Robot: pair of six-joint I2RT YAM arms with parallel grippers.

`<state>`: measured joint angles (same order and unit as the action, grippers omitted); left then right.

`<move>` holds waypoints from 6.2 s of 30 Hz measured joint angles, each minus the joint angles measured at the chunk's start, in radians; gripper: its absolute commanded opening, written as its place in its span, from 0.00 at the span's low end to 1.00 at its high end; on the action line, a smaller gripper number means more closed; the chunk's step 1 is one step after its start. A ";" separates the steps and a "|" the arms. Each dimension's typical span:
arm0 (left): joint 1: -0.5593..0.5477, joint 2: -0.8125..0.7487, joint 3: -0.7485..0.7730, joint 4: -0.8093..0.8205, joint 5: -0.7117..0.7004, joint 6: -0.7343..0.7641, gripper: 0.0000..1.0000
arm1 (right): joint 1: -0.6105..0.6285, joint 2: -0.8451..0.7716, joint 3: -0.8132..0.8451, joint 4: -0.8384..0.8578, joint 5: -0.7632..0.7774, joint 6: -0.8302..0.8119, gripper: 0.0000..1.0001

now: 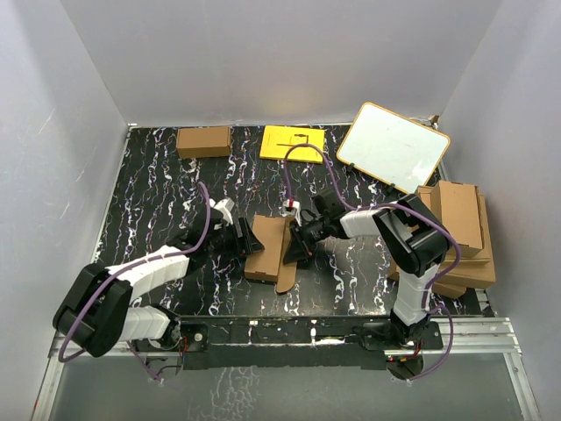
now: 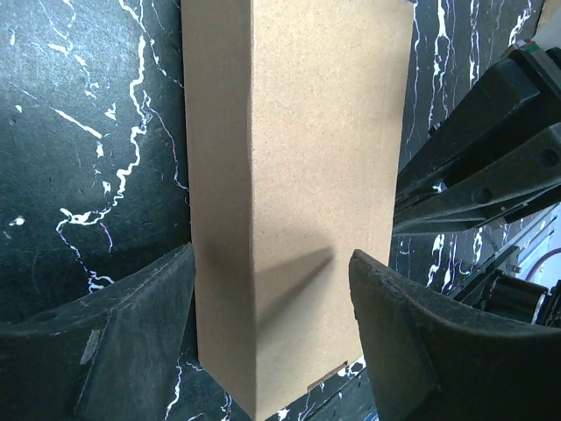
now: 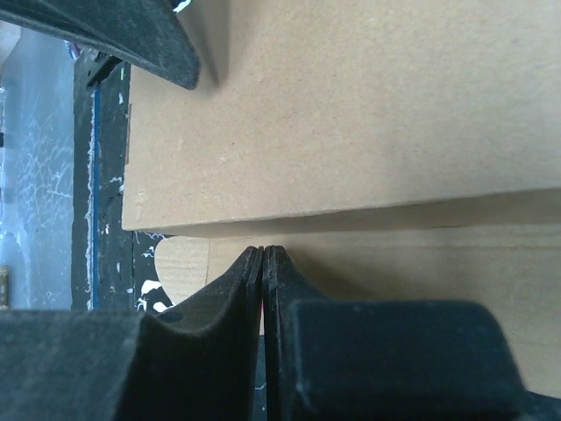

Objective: Fold the paper box

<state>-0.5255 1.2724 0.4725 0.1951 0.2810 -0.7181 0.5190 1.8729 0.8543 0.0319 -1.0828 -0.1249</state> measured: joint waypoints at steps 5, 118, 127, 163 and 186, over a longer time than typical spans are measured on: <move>0.002 -0.040 0.002 -0.021 -0.031 0.021 0.77 | -0.039 0.000 0.034 -0.044 0.018 -0.032 0.11; 0.079 -0.180 -0.138 0.009 0.014 -0.087 0.66 | 0.155 -0.312 -0.121 -0.204 0.304 -0.734 0.17; 0.079 -0.185 -0.002 -0.055 -0.019 -0.005 0.68 | 0.155 -0.312 -0.109 -0.236 0.272 -0.738 0.18; 0.079 -0.038 0.000 0.033 -0.019 0.000 0.65 | 0.241 -0.315 -0.120 -0.223 0.356 -0.810 0.31; 0.079 0.050 -0.003 0.067 -0.018 0.009 0.58 | 0.166 -0.314 -0.108 -0.180 0.332 -0.649 0.11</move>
<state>-0.4469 1.3220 0.4690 0.2623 0.2626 -0.7094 0.6849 1.5585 0.7464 -0.1482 -0.7513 -0.7738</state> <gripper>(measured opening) 0.588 0.118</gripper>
